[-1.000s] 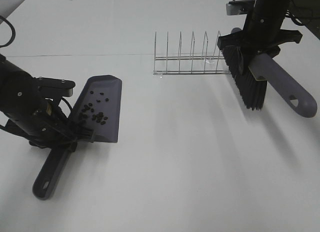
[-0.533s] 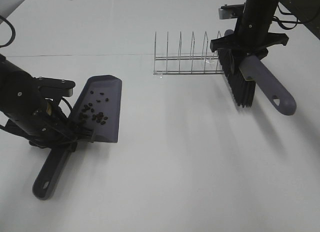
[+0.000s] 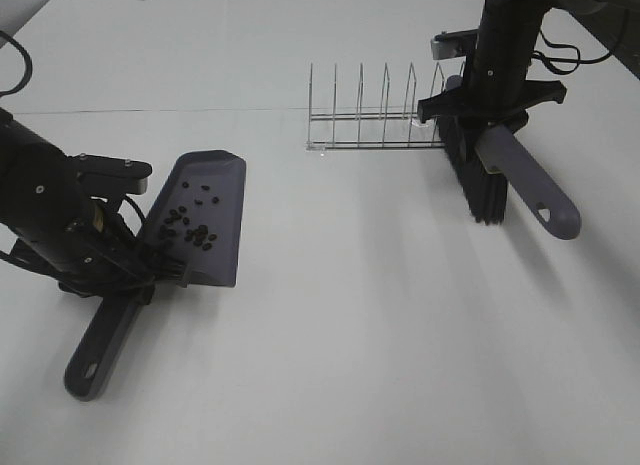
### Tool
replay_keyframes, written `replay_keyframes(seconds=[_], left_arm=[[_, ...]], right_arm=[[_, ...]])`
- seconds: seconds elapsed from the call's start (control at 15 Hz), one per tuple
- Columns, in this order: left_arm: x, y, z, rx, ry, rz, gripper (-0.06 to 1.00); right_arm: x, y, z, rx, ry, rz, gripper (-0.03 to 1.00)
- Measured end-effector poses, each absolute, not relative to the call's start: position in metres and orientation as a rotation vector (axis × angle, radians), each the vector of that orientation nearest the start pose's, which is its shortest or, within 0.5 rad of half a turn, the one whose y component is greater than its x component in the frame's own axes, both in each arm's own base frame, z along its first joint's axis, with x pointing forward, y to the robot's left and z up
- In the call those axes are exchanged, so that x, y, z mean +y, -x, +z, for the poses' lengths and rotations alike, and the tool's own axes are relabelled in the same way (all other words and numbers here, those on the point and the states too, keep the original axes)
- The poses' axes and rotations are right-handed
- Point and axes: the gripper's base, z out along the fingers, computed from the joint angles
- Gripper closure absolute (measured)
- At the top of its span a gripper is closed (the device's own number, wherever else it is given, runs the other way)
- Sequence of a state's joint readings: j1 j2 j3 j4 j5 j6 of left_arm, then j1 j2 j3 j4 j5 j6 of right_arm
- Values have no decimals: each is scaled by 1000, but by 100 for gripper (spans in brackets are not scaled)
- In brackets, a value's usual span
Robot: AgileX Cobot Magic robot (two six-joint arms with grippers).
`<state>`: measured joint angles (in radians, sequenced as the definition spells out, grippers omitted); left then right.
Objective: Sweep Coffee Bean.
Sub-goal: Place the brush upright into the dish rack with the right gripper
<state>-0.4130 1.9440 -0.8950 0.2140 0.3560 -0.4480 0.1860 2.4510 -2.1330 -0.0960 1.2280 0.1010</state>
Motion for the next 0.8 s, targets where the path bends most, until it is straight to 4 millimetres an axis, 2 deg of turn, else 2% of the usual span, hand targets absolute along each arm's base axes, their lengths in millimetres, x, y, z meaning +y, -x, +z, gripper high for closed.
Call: replay_keyframes(seconds=[0.33,0.47,0.67,0.8], left_arm=[[-124,-299,91,2862,-227,-21,59],[-124,-299,91,2862,-227,-21,59],[-124,-299,91,2862,-227,-21,59],[-124,-299,91,2862,-228,-20,59]], right_arm=[[87,-509,174,2877,141,-90,68],[86,-513,171,2866,145,-113,68],[86,-515,145,2915,152,-126,68],[87,-516,140,2923,151,-120,68]])
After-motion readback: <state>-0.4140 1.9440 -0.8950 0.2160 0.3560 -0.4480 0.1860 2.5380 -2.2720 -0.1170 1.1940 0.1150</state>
